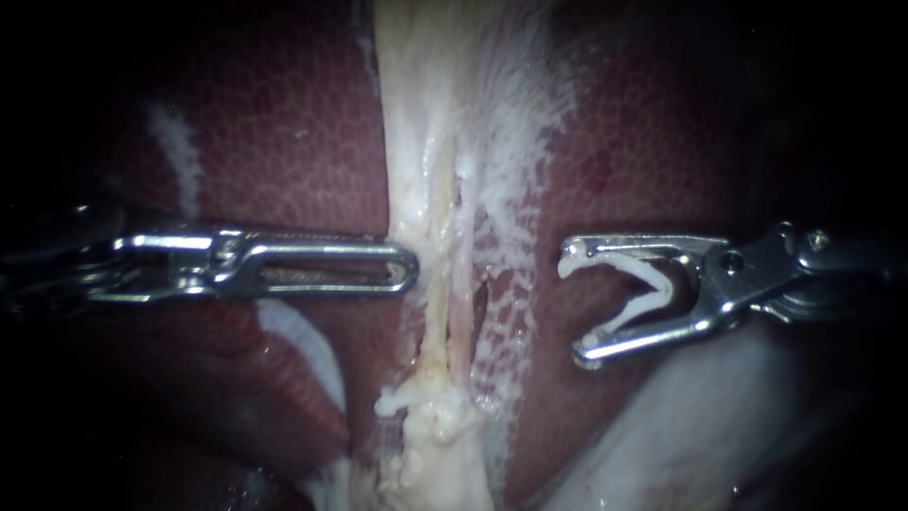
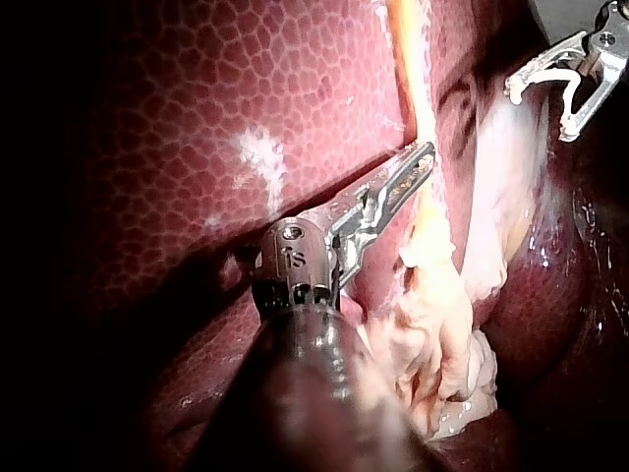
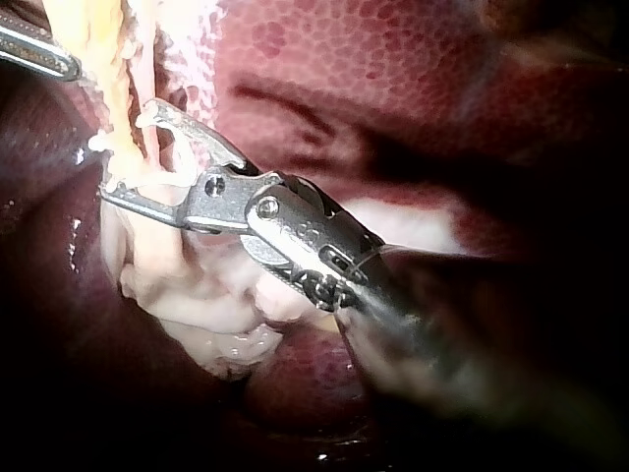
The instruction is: Clipping second clip left tube
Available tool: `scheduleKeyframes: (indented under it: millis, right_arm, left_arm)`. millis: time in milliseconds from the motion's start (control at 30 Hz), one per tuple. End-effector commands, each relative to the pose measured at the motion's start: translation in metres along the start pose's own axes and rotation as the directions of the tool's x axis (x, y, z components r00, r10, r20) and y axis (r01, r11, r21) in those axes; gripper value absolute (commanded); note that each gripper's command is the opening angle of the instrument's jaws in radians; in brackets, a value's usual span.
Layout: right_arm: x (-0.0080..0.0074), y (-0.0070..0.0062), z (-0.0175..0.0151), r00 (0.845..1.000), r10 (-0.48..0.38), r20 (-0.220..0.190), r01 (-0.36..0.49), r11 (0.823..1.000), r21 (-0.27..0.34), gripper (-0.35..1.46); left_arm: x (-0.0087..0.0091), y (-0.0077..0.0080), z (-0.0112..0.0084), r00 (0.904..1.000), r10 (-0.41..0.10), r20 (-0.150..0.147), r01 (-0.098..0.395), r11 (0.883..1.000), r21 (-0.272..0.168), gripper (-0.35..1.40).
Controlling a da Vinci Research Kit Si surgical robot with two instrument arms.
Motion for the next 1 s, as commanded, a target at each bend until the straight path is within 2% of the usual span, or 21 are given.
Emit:
scheduleKeyframes:
  millis: [33,233,467,633,733,1000]
  right_arm:
    - [0.0000,0.0000,0.0000,1.000,0.000,0.000,0.000,1.000,0.000,0.60]
    - [0.0000,-0.0001,0.0002,1.000,-0.001,0.000,0.001,1.000,0.000,0.60]
    - [-0.0011,-0.0001,0.0018,1.000,0.021,-0.002,-0.021,1.000,0.010,0.60]
    - [-0.0027,-0.0001,0.0042,0.999,0.051,-0.003,-0.051,0.998,0.030,0.60]
    - [-0.0043,0.0001,0.0066,0.997,0.075,-0.001,-0.075,0.996,0.046,0.60]
    - [-0.0076,0.0005,0.0110,0.995,0.103,0.001,-0.103,0.992,0.068,0.60]
  left_arm:
    - [0.0000,0.0000,0.0000,1.0000,0.000,0.000,0.000,1.000,0.002,-0.35]
    - [-0.0002,-0.0001,-0.0002,1.0000,-0.001,-0.001,0.001,1.000,0.003,-0.35]
    - [-0.0019,-0.0012,-0.0015,0.9999,-0.012,-0.005,0.012,1.000,0.010,-0.35]
    - [-0.0036,-0.0018,-0.0030,0.9997,-0.023,-0.001,0.023,1.000,0.010,-0.35]
    - [-0.0046,-0.0023,-0.0041,0.9995,-0.029,0.009,0.029,1.000,0.007,-0.35]
    - [-0.0051,-0.0034,-0.0049,0.9995,-0.027,0.016,0.027,1.000,0.011,-0.35]
